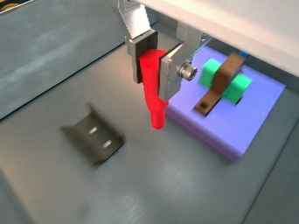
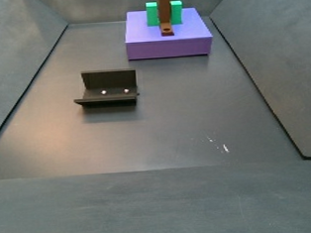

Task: Pick up the red object. Move up. Move to above the board. Insert the red object.
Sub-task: Move to above the board.

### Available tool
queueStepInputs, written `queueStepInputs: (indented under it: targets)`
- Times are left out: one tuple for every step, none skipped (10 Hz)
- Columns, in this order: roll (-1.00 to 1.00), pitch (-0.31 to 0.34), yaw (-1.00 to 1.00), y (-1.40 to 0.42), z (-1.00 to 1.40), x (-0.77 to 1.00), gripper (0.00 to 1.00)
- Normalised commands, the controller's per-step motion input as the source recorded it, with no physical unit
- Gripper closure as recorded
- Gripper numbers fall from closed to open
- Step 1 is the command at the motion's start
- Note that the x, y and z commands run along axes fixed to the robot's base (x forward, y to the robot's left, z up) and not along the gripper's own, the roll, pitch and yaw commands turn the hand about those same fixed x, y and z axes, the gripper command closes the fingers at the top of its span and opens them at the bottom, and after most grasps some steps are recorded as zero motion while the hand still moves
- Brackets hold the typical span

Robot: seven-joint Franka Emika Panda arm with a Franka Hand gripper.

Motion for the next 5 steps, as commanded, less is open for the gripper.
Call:
queueStepInputs:
  targets:
    - [-0.03,0.121,-0.03,-1.4,0.17,0.07,1.0]
    - [0.01,0.099,0.0,-1.4,0.18,0.07,1.0]
    - [-0.02,0.095,0.0,-1.4,0.18,0.09,1.0]
    - [0.0,0.116,0.0,-1.4,0.18,0.11,1.0]
    - [0.0,0.137,0.01,-1.4,0.19,0.14,1.0]
